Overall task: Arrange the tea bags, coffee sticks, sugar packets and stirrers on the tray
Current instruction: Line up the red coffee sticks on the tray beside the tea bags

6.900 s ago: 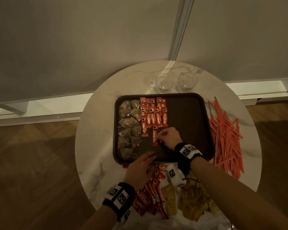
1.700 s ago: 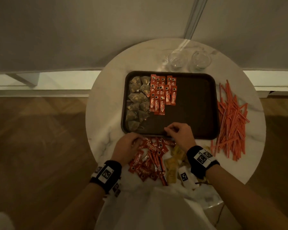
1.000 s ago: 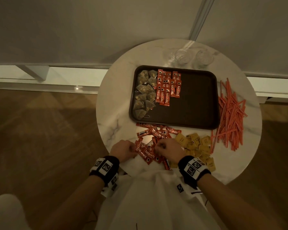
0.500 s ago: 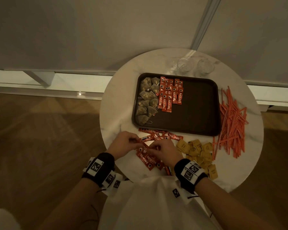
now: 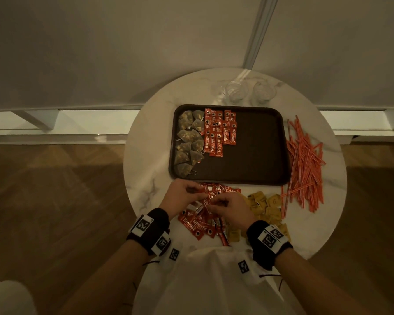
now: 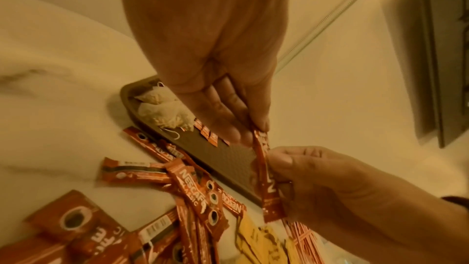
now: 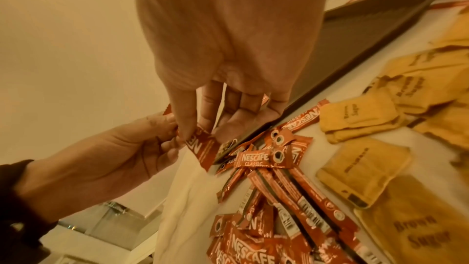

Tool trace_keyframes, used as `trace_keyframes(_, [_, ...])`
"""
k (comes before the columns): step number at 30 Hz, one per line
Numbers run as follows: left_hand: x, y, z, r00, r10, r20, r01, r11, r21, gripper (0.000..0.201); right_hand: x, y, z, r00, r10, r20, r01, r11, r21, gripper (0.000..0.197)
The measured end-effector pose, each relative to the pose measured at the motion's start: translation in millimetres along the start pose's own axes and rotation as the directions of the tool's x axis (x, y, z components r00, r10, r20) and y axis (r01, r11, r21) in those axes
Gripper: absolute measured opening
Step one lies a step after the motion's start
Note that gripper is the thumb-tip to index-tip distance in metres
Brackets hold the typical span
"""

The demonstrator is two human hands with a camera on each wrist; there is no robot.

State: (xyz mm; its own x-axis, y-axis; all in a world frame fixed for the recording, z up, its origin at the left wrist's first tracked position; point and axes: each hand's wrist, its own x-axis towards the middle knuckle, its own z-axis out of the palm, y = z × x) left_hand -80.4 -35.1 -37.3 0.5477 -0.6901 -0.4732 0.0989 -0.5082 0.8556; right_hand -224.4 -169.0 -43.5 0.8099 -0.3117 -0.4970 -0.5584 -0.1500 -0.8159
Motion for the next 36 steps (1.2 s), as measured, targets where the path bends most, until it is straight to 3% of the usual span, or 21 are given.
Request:
trace_keyframes(8, [29.2, 21.0, 9.1, 0.995, -0.003, 0.097, 0.005, 1.0, -0.019, 0.013, 14.3, 16.9, -20.1, 0.989, 0.1, -0.111, -0.086, 0.988, 0.127, 0.011])
trace_keyframes(13, [57.3, 28.6, 21.4, 1.0, 0.021, 0.012, -0.02, 0.997, -0.074, 0.021, 29.7, 22.9, -37.9, 0.974, 0.117, -0.196, -0.108, 0.993, 0.054, 0.011])
trace_keyframes(16, [69.0, 25.4, 31.8, 0.997, 0.072, -0.031, -0.069, 0.994, 0.079, 0.027, 40.5, 30.5, -53.2, 0.956, 0.158, -0.247, -0.167, 0.986, -0.013, 0.01])
trace_keyframes(18, [74.7, 19.3, 35.8, 0.994, 0.112, 0.0, -0.107, 0.947, 0.303, 0.032, 47.9, 34.1, -64.5, 0.941, 0.186, -0.284, -0.196, 0.98, -0.009, 0.007])
trace_keyframes(21, [81.9, 4.9, 44.0, 0.978, 0.126, 0.164, -0.199, 0.786, 0.585, 0.046, 63.8, 36.6, -78.4, 0.914, 0.225, -0.337, -0.231, 0.973, 0.024, 0.005])
trace_keyframes(24, [89.9, -7.8, 54.4, 0.944, 0.106, 0.312, -0.31, 0.605, 0.733, 0.058, 83.9, 36.2, -88.1, 0.894, 0.228, -0.387, -0.237, 0.971, 0.024, 0.003])
trace_keyframes(26, [91.6, -12.4, 59.8, 0.93, 0.082, 0.358, -0.345, 0.53, 0.775, 0.061, 98.7, 35.1, -92.0, 0.882, 0.233, -0.409, -0.24, 0.97, 0.033, 0.005])
trace_keyframes(31, [87.5, -20.9, 63.2, 0.928, 0.015, 0.371, -0.337, 0.459, 0.822, 0.061, 133.8, 28.2, -90.1, 0.859, 0.237, -0.453, -0.251, 0.967, 0.03, 0.011])
trace_keyframes(36, [90.2, -25.5, 62.3, 0.922, 0.021, 0.386, -0.346, 0.488, 0.801, 0.061, 161.1, 20.9, -88.8, 0.859, 0.235, -0.455, -0.25, 0.968, 0.028, 0.011])
